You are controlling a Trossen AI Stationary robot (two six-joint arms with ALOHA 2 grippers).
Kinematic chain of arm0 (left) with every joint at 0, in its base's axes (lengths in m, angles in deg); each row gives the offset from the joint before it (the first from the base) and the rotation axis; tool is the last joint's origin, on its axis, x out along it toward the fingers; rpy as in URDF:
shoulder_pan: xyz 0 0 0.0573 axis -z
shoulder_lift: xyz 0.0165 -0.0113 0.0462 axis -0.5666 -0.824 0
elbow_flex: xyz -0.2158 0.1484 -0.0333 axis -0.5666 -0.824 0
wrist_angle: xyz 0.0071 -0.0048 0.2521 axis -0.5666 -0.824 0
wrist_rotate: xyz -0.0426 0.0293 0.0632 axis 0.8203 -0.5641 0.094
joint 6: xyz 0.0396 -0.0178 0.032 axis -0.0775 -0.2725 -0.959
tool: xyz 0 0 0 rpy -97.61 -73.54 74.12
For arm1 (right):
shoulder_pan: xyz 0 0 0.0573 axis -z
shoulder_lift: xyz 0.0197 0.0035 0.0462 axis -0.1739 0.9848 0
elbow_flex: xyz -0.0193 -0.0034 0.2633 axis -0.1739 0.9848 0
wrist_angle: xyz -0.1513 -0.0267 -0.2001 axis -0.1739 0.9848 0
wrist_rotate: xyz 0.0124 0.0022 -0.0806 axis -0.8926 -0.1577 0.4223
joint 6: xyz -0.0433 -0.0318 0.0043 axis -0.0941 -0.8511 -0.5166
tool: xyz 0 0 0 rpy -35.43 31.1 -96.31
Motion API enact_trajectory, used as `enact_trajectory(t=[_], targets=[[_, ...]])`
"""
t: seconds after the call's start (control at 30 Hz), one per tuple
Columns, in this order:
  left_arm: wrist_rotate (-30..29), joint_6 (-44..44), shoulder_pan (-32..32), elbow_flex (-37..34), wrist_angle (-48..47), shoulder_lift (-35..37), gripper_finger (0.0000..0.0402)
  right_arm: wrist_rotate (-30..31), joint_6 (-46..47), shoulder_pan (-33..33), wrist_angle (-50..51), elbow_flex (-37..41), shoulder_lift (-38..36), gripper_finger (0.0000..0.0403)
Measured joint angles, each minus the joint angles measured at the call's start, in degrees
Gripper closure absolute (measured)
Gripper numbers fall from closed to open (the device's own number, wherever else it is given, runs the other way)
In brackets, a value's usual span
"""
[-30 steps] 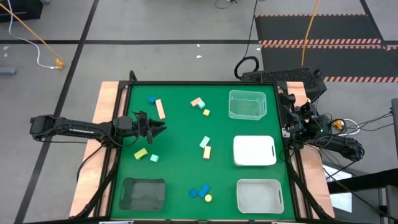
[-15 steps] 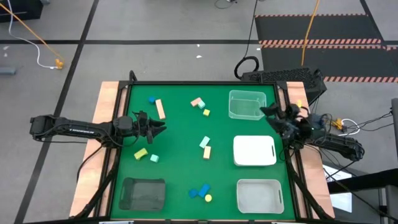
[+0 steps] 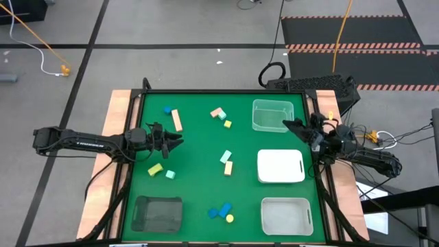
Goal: Sort & place blocks by color
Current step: Put the top yellow block into the transparent bin
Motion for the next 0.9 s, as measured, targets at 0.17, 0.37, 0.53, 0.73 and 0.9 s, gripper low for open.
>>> enact_trajectory(t=[0.17,0.37,0.53,0.73,0.9], targets=[[0.0,0.0,0.0,0.0,0.0,0.0,0.0229,4.7,2.8,0.0,0.0,0.0,0.0,0.0094],[0.0,0.0,0.0,0.0,0.0,0.0,0.0229,4.4,5.4,0.0,0.1,0.0,0.0,0.0094],[0.0,-1.2,0.0,0.0,0.0,0.0,0.0229,3.2,5.2,0.0,0.5,0.0,0.0,0.0094],[-1.0,-2.7,-0.2,0.0,0.9,0.0,0.0229,3.2,5.9,0.0,0.5,0.0,0.0,0.0094],[-1.2,-4.3,-0.2,0.0,4.0,0.0,0.0229,3.3,6.7,0.0,1.2,0.0,0.0,0.0094]])
